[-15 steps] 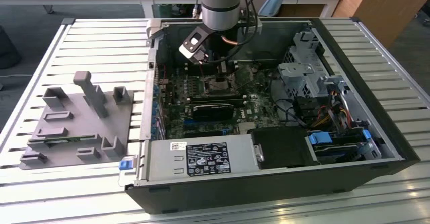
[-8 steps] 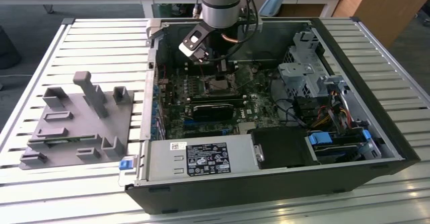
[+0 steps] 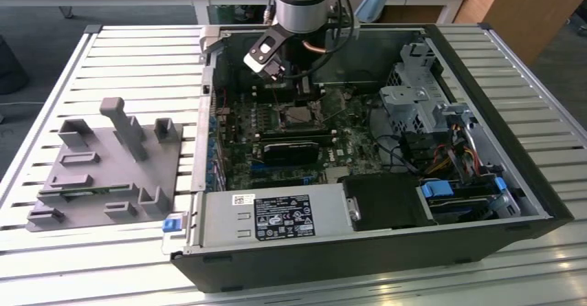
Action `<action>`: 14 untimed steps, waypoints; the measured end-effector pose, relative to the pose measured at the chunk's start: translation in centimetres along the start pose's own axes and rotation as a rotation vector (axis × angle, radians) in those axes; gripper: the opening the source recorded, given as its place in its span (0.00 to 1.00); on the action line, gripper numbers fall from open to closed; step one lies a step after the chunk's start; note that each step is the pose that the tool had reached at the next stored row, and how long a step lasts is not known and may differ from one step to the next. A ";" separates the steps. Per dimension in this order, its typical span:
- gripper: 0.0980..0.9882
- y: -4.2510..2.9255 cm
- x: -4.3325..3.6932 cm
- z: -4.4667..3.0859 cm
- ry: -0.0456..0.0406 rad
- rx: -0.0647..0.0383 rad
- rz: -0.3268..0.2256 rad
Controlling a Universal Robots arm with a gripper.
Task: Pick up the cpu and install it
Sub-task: 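Close the cpu cover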
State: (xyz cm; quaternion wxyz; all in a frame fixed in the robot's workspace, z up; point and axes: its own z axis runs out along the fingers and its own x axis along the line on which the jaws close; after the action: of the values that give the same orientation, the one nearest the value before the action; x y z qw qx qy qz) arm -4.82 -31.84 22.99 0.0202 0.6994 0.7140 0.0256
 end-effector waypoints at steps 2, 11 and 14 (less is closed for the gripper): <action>0.01 0.01 0.00 -0.07 0.0002 0.000 0.000; 0.01 0.04 0.00 -0.59 0.0001 0.000 0.000; 0.01 0.06 0.01 -0.88 0.0000 0.000 0.000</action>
State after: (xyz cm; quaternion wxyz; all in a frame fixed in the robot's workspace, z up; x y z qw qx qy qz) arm -4.82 -31.84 23.87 0.0202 0.6993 0.7140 0.0256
